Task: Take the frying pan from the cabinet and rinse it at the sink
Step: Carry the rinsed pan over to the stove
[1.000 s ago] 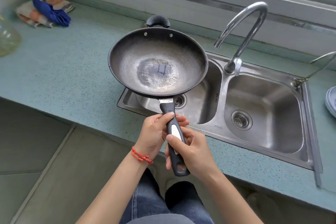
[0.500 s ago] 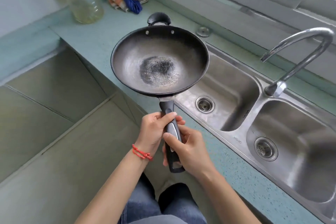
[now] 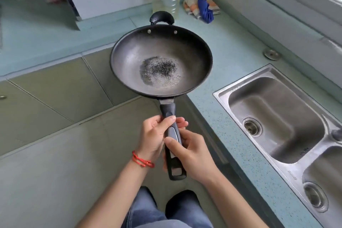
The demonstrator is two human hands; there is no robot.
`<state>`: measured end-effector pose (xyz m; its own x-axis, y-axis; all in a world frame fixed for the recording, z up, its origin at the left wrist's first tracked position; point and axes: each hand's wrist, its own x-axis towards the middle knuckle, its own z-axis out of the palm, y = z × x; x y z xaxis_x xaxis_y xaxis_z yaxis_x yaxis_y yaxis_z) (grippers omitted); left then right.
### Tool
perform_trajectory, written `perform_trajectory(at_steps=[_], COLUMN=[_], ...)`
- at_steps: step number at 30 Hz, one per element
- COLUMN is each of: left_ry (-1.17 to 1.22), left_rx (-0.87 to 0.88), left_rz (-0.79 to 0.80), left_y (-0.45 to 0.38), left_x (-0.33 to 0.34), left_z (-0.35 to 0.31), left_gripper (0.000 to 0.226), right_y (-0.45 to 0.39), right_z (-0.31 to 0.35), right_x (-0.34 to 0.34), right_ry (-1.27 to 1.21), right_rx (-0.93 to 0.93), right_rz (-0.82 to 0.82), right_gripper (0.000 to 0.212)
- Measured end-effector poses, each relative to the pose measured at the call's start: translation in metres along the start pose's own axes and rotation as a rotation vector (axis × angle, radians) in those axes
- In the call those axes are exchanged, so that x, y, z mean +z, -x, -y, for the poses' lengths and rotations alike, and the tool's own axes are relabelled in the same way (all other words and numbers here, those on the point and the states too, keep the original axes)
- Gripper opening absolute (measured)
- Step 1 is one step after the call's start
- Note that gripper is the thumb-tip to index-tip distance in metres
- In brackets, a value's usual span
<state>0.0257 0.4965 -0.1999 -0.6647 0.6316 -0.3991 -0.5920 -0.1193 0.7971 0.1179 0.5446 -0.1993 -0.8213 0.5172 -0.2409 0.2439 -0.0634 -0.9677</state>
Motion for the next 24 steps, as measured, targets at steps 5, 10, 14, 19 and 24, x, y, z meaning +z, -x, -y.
perform_trajectory(at_steps=[5,10,14,19,24], left_ry=[0.011,0.023,0.051,0.083,0.121], left_rx=[0.048,0.105,0.133,0.168,0.196], left_rz=[-0.044,-0.125,-0.204,-0.324,-0.41], left_y=[0.002,0.005,0.007,0.001,-0.023], left_x=[-0.071,-0.143,-0.188,-0.23,-0.261], left_z=[-0.041,-0.079,-0.102,-0.128,-0.154], left_gripper=[0.019,0.025,0.028,0.02,0.02], right_y=[-0.019,-0.04,-0.056,-0.087,-0.131], right_z=[0.016,0.028,0.036,0.042,0.047], right_x=[0.075,0.151,0.197,0.24,0.273], right_ry=[0.026,0.038,0.013,0.031,0.072], right_rx=[0.018,0.02,0.037,0.044,0.014], right_rz=[0.078,0.166,0.27,0.4,0.492], right_gripper=[0.035,0.034,0.023,0.032,0.046])
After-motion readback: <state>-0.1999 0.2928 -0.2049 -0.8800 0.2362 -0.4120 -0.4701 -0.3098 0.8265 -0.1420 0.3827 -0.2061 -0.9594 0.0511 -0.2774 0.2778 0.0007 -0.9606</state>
